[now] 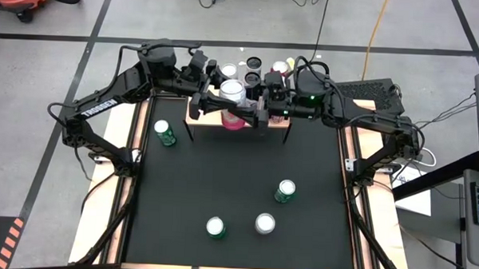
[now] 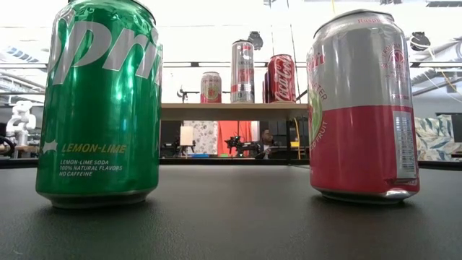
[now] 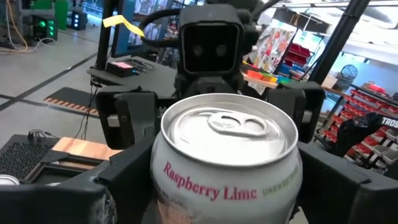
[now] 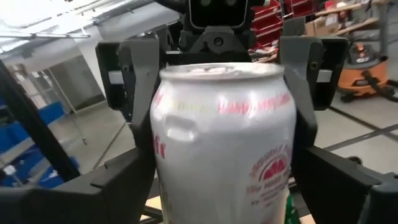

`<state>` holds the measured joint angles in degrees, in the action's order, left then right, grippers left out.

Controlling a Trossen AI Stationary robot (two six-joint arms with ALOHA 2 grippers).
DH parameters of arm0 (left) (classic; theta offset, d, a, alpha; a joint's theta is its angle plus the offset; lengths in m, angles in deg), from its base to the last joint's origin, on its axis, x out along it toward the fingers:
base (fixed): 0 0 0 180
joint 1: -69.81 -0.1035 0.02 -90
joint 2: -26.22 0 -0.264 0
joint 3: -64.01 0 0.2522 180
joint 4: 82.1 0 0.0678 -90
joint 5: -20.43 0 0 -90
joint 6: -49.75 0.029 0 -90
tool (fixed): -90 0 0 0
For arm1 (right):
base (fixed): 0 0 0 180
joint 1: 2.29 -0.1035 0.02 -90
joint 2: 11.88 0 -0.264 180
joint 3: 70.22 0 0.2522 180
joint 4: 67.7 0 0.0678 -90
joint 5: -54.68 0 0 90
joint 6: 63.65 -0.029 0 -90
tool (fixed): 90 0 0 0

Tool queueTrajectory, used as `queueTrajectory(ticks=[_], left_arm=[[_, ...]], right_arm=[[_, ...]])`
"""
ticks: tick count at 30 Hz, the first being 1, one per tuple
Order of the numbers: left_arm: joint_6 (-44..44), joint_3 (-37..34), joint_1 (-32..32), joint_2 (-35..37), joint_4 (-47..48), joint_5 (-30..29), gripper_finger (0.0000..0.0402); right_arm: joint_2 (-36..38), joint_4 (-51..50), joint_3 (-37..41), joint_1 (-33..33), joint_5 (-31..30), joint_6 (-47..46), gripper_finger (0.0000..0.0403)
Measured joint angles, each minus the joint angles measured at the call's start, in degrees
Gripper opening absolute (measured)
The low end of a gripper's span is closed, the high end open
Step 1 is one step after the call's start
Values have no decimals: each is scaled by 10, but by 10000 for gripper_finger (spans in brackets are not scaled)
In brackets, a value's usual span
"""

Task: Place canned beverage on shelf
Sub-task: Put the top pink white soda can aligned with the other pink white soda can on the shelf

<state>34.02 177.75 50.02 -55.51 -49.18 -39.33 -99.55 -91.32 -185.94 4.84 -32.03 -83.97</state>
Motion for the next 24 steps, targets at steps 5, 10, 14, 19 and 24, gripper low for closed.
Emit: queueTrajectory(ticks=[5, 10, 14, 19, 24], left_arm=[[-2, 0, 0, 0, -4, 13, 306], [-3, 0, 0, 0, -4, 13, 304], [0, 0, -1, 0, -6, 13, 304], [31, 0, -10, 4, -8, 12, 303], [113, 0, -21, 13, -7, 3, 303]], right_arm=[[0, -3, 0, 0, 15, -10, 342], [3, -8, 0, 0, 33, -10, 342], [26, -59, 0, 0, 43, -2, 342], [64, -138, 0, 0, 43, 16, 337], [92, -194, 0, 0, 43, 19, 332]])
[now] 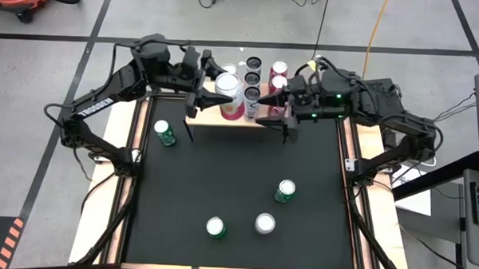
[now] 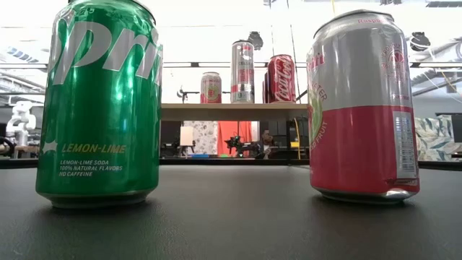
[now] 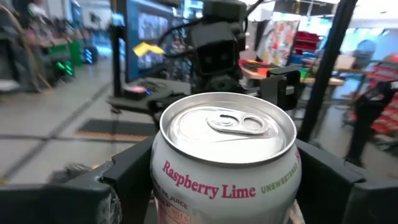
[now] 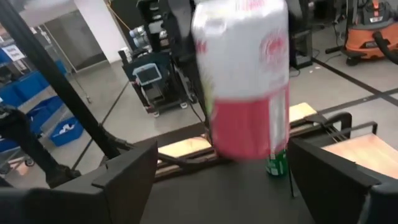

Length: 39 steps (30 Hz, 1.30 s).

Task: Place canned beverage on shelf
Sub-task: Put the top pink white soda can aligned with the other pink white soda can on the shelf

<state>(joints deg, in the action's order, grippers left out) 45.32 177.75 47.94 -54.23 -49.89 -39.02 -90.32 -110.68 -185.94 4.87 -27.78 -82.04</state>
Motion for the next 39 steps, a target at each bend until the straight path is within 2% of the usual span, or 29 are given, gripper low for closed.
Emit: queueTrajectory(ticks=[6, 12, 16, 21, 26, 33, 39], left_arm=[[29, 0, -17, 9, -1, -25, 303], [22, -1, -48, 8, 15, -41, 303], [6, -23, -73, 8, 23, -61, 303], [4, -49, -97, 8, 46, -61, 302], [-7, -103, -115, 6, 96, -50, 302], [-11, -161, -110, 8, 26, -40, 302], [-7, -167, -103, 8, -3, -69, 302]], right_arm=[[24, -35, 0, 0, -2, 1, 332], [43, -52, 0, 0, -8, 43, 331], [55, -52, 0, 6, -30, 52, 331], [69, -66, 0, 8, -31, 62, 331], [85, -106, 0, 8, -30, 81, 331], [104, -169, 0, 8, -29, 108, 331], [117, -206, 0, 8, -28, 120, 331]])
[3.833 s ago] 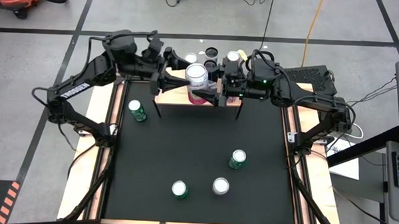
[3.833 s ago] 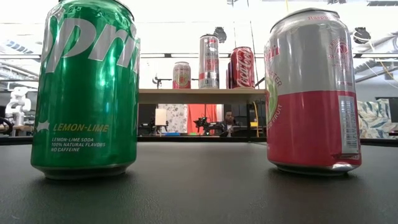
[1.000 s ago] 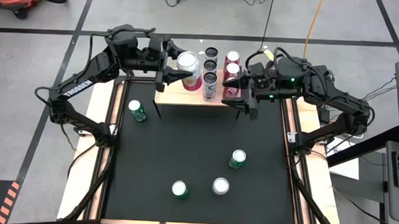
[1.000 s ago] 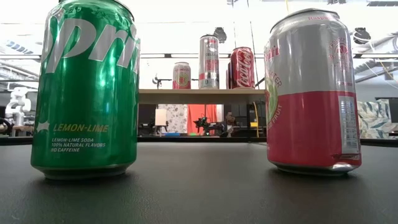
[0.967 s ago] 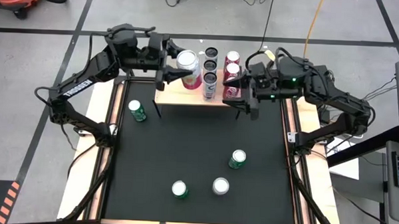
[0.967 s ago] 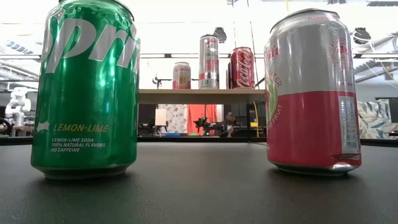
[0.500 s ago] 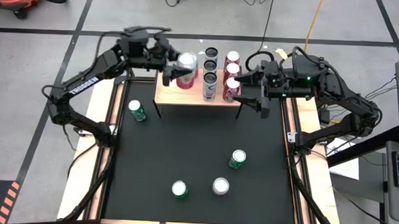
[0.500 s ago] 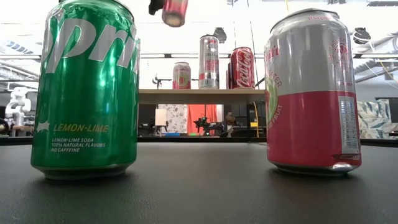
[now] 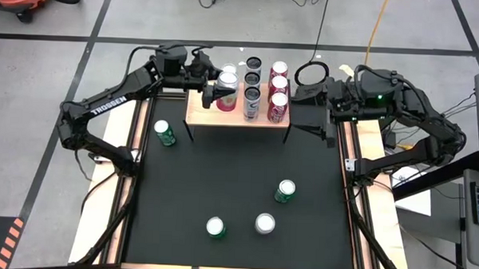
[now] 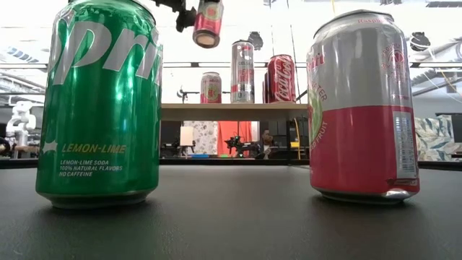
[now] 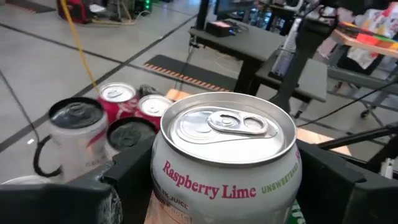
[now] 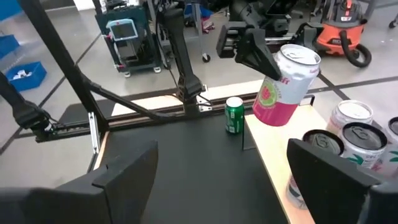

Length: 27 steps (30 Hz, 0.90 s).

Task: Place canned beverage on shelf
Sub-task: Put the top pink white soda can aligned with the other pink white soda can on the shelf

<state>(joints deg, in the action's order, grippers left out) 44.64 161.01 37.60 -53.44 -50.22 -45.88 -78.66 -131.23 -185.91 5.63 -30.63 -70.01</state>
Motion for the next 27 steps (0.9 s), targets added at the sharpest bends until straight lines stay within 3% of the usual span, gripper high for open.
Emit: queueTrajectory(ticks=[13, 18, 24, 27], left_arm=[[-6, 0, 0, 0, -3, -68, 306], [44, 0, 17, 0, -23, -43, 309], [119, -2, 9, 0, 52, -21, 304], [131, -39, -8, 0, 6, 0, 302]], right_arm=[[4, -4, 0, 0, 1, 17, 331], [4, -4, 0, 0, 1, 17, 331], [4, -4, 0, 0, 1, 12, 331], [4, -4, 0, 0, 1, 11, 331]])
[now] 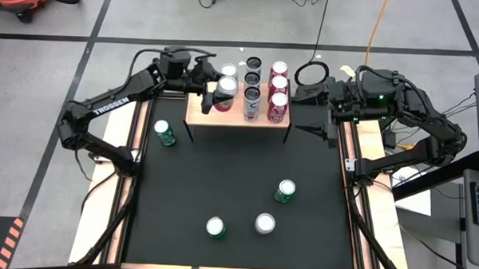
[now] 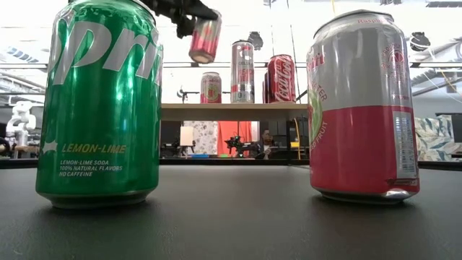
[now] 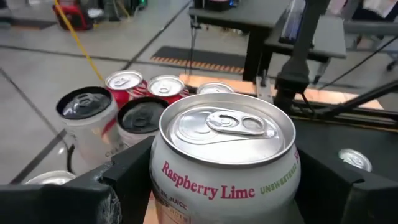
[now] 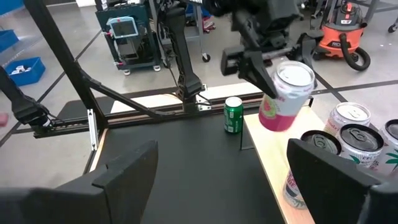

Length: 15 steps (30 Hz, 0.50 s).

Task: Place canned beverage on shelf
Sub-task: Put the top pink white soda can aligned with the other pink white soda can on the shelf

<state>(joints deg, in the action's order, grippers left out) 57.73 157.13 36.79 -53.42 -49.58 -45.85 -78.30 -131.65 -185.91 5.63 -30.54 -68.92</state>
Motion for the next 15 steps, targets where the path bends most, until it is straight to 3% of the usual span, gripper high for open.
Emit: queueTrajectory(ticks=[5, 15], left_arm=[[-28, -91, -34, -1, -149, 72, 301], [-47, -216, -46, 1, -310, 106, 300]], right_arm=[[0, 0, 0, 0, 0, 0, 331], [0, 1, 0, 0, -4, -32, 331]])
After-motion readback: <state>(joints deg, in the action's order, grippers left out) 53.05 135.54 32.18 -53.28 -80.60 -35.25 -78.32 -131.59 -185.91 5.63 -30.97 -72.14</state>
